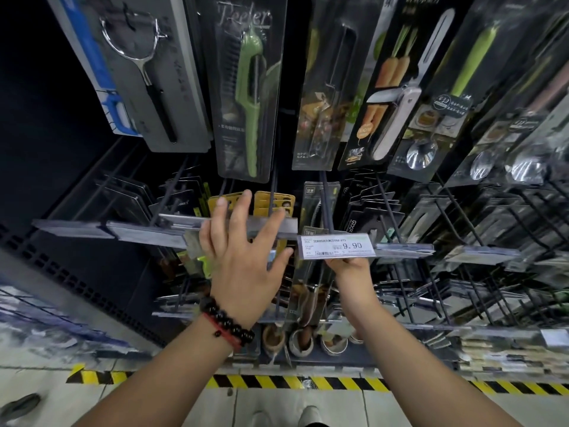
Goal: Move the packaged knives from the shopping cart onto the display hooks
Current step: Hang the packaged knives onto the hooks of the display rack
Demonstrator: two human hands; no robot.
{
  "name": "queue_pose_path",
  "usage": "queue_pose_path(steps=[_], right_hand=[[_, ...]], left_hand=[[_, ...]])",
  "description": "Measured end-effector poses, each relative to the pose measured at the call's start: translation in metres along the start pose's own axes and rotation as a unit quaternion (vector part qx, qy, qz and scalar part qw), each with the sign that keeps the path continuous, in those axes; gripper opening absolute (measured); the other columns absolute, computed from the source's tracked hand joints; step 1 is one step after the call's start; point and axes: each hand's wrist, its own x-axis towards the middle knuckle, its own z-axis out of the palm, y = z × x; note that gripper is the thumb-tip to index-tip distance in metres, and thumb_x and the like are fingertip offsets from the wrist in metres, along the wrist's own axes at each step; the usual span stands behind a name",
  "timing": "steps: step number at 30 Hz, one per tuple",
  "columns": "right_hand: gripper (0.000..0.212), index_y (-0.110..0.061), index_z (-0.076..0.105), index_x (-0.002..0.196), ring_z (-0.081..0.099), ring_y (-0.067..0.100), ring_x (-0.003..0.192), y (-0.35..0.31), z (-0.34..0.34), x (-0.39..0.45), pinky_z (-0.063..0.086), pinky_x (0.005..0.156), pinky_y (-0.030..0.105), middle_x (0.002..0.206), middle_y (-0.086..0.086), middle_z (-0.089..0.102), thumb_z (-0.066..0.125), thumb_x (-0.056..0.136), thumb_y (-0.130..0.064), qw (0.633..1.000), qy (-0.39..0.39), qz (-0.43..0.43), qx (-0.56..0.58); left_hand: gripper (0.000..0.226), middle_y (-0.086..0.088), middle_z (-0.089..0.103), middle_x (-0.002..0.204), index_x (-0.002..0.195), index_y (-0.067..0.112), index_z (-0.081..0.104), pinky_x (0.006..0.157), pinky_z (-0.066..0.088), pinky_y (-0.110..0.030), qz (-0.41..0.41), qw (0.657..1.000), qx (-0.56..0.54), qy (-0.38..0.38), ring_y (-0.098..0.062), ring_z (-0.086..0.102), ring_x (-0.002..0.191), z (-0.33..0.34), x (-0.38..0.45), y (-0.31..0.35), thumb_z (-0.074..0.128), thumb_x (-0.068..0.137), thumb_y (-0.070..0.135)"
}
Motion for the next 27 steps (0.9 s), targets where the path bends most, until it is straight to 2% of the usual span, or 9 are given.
queue_pose_path(steps=[2, 7, 13, 17, 20, 24, 27], right_hand=[[0.023, -0.016, 0.066, 0.105, 0.067, -0.004, 0.089, 0.0, 0.001, 0.001, 0.047, 0.073, 0.008, 0.1, -0.008, 0.072, 0.056, 0.092, 0.001, 1.0, 0.005, -0.006, 0.004], [0.029, -0.023, 0.066, 0.1, 0.066, -0.006, 0.09, 0.003, -0.001, -0.005, 0.049, 0.076, 0.006, 0.099, -0.014, 0.072, 0.053, 0.094, 0.002, 1.0, 0.001, 0.004, 0.027], [0.03, -0.023, 0.067, 0.092, 0.067, -0.004, 0.087, 0.004, -0.004, -0.006, 0.047, 0.076, 0.012, 0.096, -0.013, 0.072, 0.052, 0.094, 0.002, 0.997, 0.045, 0.032, 0.046], [0.027, -0.022, 0.068, 0.092, 0.068, -0.003, 0.084, 0.005, -0.002, -0.005, 0.049, 0.075, 0.015, 0.094, -0.012, 0.072, 0.053, 0.094, 0.001, 0.999, 0.031, 0.029, 0.024], [0.022, -0.015, 0.069, 0.092, 0.069, 0.002, 0.083, 0.011, -0.001, -0.009, 0.054, 0.079, 0.02, 0.09, -0.008, 0.074, 0.054, 0.094, 0.001, 0.999, 0.022, 0.031, 0.025], [0.031, -0.021, 0.068, 0.092, 0.068, -0.004, 0.083, 0.005, 0.0, -0.009, 0.05, 0.071, 0.008, 0.085, -0.015, 0.075, 0.051, 0.094, 0.004, 0.998, 0.048, 0.004, 0.047], [0.037, -0.023, 0.066, 0.085, 0.066, -0.005, 0.075, -0.003, 0.003, -0.006, 0.05, 0.068, 0.008, 0.084, -0.013, 0.071, 0.05, 0.091, 0.009, 0.997, 0.062, 0.0, 0.043]], left_hand=[[0.059, -0.007, 0.029, 0.149, 0.129, 0.031, 0.053, 0.112, 0.007, -0.051, 0.001, 1.0, 0.011, 0.0, -0.038, 0.018, 0.141, 0.001, 0.003, -0.001, 0.077, 0.075, 0.037], [0.053, -0.003, 0.026, 0.15, 0.13, 0.038, 0.046, 0.113, 0.004, -0.048, 0.005, 0.999, 0.033, 0.007, -0.037, 0.017, 0.141, 0.005, 0.008, -0.003, 0.062, 0.08, 0.038], [0.056, -0.002, 0.029, 0.149, 0.131, 0.039, 0.045, 0.112, 0.007, -0.049, 0.016, 0.998, 0.046, 0.035, -0.036, 0.02, 0.139, 0.01, 0.009, -0.005, 0.067, 0.079, 0.033], [0.056, -0.002, 0.031, 0.147, 0.13, 0.039, 0.046, 0.111, 0.009, -0.05, 0.017, 0.997, 0.053, 0.049, -0.036, 0.022, 0.137, 0.012, 0.01, -0.006, 0.069, 0.078, 0.033], [0.056, -0.002, 0.032, 0.146, 0.128, 0.039, 0.048, 0.111, 0.01, -0.052, 0.017, 0.997, 0.052, 0.051, -0.036, 0.023, 0.137, 0.014, 0.009, -0.006, 0.07, 0.077, 0.03], [0.059, -0.001, 0.034, 0.145, 0.127, 0.039, 0.049, 0.109, 0.016, -0.056, 0.018, 0.997, 0.051, 0.056, -0.035, 0.024, 0.136, 0.014, 0.009, -0.007, 0.075, 0.075, 0.028], [0.06, 0.0, 0.035, 0.143, 0.127, 0.039, 0.048, 0.108, 0.017, -0.056, 0.021, 0.997, 0.044, 0.057, -0.035, 0.025, 0.136, 0.014, 0.009, -0.007, 0.075, 0.075, 0.027]])
